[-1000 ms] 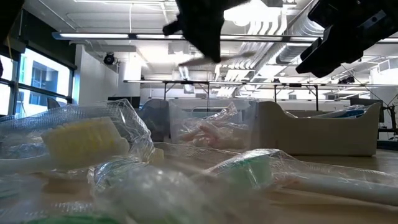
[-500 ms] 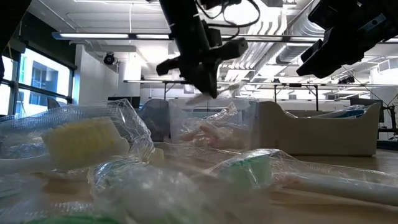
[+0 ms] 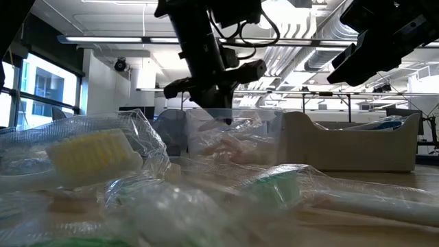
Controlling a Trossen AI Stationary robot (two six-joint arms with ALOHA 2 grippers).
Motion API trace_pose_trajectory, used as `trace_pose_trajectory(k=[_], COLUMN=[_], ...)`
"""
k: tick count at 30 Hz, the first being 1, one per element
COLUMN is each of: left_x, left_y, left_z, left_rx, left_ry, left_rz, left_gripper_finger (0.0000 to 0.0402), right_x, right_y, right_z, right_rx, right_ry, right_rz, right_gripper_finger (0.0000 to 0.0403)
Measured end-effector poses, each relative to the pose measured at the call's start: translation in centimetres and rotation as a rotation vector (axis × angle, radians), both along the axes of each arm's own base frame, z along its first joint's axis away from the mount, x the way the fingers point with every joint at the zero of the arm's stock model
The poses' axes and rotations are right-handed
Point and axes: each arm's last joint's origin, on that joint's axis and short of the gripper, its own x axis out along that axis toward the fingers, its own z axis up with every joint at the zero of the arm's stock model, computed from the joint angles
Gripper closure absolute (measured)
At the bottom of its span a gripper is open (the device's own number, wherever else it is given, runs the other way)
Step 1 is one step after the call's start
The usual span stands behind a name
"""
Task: Pick & Place Toothbrushes
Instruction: Put the orange toothbrush into the transparent bin, then put the green toothbrush into the black bin
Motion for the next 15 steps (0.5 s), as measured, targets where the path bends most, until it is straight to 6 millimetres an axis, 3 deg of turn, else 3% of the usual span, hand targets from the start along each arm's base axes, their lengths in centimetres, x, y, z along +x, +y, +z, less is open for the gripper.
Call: trace_pose_trajectory(k=[9, 15], left_x=[0.28, 0.31], left_y=[0.25, 0.23], left_z=[0.12, 0.88], left_rx=[0.021, 0.061], left_ry=[0.002, 0.030], left_rz=[-0.050, -0.129], left_gripper_finger=[0.0263, 0.0252], right_x=[0.01, 0.01], right_y=[0.00, 0.00], right_z=[0.01, 0.02], right_rx=[0.000, 0.001], right_ry=[-0.001, -0.002], right_rz=[0.000, 0.000], right_gripper_finger=[0.0401, 0.0401])
